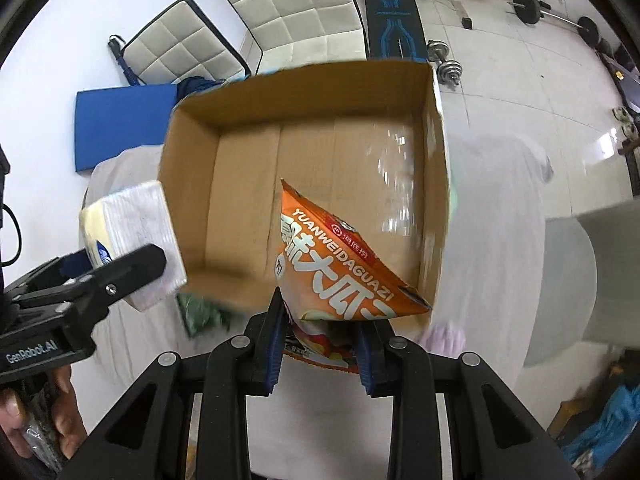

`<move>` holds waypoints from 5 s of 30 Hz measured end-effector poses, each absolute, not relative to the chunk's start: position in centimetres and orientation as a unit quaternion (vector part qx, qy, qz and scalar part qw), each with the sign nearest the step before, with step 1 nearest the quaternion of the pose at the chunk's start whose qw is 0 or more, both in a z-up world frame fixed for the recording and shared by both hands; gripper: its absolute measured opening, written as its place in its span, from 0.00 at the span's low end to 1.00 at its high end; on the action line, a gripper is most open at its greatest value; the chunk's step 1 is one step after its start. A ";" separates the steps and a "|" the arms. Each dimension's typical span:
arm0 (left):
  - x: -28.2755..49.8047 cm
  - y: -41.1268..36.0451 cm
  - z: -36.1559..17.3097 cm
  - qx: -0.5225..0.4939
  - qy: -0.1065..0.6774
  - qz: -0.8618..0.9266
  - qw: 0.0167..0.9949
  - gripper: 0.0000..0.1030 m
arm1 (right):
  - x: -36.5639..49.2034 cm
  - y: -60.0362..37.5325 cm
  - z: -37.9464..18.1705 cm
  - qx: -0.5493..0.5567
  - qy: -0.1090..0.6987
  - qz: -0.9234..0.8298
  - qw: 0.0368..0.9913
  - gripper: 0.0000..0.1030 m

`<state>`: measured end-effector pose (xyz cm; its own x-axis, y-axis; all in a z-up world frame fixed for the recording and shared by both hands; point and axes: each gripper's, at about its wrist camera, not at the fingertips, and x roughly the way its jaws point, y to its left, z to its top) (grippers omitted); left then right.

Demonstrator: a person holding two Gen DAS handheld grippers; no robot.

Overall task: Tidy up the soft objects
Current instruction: 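Carry both items over the cardboard box and open both tools to drop them, then grasp the green snack bag with the left tool while the right tool grasps the red wafer pack, then lower both held packs into the box and open both tools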

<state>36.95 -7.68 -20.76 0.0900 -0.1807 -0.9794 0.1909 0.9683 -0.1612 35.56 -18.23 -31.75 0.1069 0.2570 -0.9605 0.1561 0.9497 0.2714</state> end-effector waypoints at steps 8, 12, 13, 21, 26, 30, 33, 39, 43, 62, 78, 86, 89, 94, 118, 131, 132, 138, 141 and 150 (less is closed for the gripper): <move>45.3 -11.0 -28.5 0.012 0.712 -0.135 0.689 0.92 | 43.2 -19.4 -38.8 0.147 0.698 0.040 0.700 0.31; 47.8 -12.4 -31.8 0.007 0.736 -0.148 0.661 0.92 | 44.9 -19.5 -41.1 0.138 0.708 0.038 0.691 0.31; 48.2 -12.7 -32.5 0.011 0.739 -0.148 0.658 0.92 | 45.2 -19.4 -41.5 0.134 0.711 0.039 0.689 0.31; 49.7 -14.6 -34.9 0.053 0.747 -0.149 0.646 0.92 | 46.5 -19.1 -43.1 0.085 0.719 0.017 0.689 0.34; 49.0 -15.0 -34.9 0.076 0.743 -0.136 0.651 0.92 | 46.6 -19.5 -42.6 0.085 0.716 0.017 0.693 0.70; 48.5 -14.6 -34.2 0.081 0.733 -0.128 0.664 0.92 | 45.8 -19.7 -41.2 0.086 0.707 0.008 0.702 0.76; 47.7 -14.0 -33.6 0.068 0.729 -0.122 0.670 0.92 | 44.8 -19.8 -40.3 0.088 0.704 0.009 0.705 0.81; 46.7 -14.3 -32.7 0.098 0.717 -0.121 0.680 0.96 | 42.6 -19.4 -39.1 0.087 0.700 0.007 0.708 0.89; 46.4 -14.1 -31.3 0.087 0.704 -0.112 0.696 0.96 | 40.8 -18.8 -38.3 0.076 0.693 0.000 0.717 0.90; 32.7 -7.2 -21.7 0.075 0.585 -0.050 0.806 0.96 | 29.9 -14.2 -31.6 0.062 0.628 -0.059 0.774 1.00; 26.6 -2.0 -14.0 0.060 0.546 -0.111 0.828 0.96 | 21.6 -13.9 -27.1 0.134 0.620 -0.081 0.769 1.00; 26.4 2.0 -22.4 0.080 0.625 -0.076 0.773 0.96 | 21.1 -14.4 -36.2 0.148 0.670 -0.078 0.723 1.00; 26.5 2.4 -27.2 0.138 0.654 -0.058 0.742 0.96 | 21.5 -14.4 -39.4 0.147 0.685 -0.088 0.708 1.00; 26.8 1.6 -34.7 0.212 0.694 -0.069 0.685 0.96 | 22.7 -14.6 -44.2 0.149 0.706 -0.108 0.684 0.99; 24.0 5.5 -41.2 0.005 0.798 -0.063 0.600 0.55 | 18.2 -13.6 -44.2 0.252 0.691 -0.111 0.668 0.78; 20.5 3.0 -42.5 0.054 0.791 -0.060 0.607 0.62 | 20.3 -14.9 -49.8 0.259 0.711 -0.152 0.636 0.70; 20.3 2.9 -42.5 0.054 0.791 -0.060 0.606 0.62 | 20.1 -14.8 -49.8 0.246 0.713 -0.156 0.638 0.65; 19.1 2.6 -39.9 0.038 0.794 -0.069 0.602 0.62 | 16.5 -15.5 -49.9 0.264 0.733 -0.137 0.612 0.61; 17.4 2.9 -38.6 0.034 0.790 -0.063 0.609 0.62 | 13.6 -15.1 -49.7 0.258 0.750 -0.119 0.597 0.59; 15.4 2.2 -35.7 0.063 0.768 -0.063 0.635 0.62 | 11.7 -15.3 -47.1 0.266 0.711 -0.099 0.643 0.80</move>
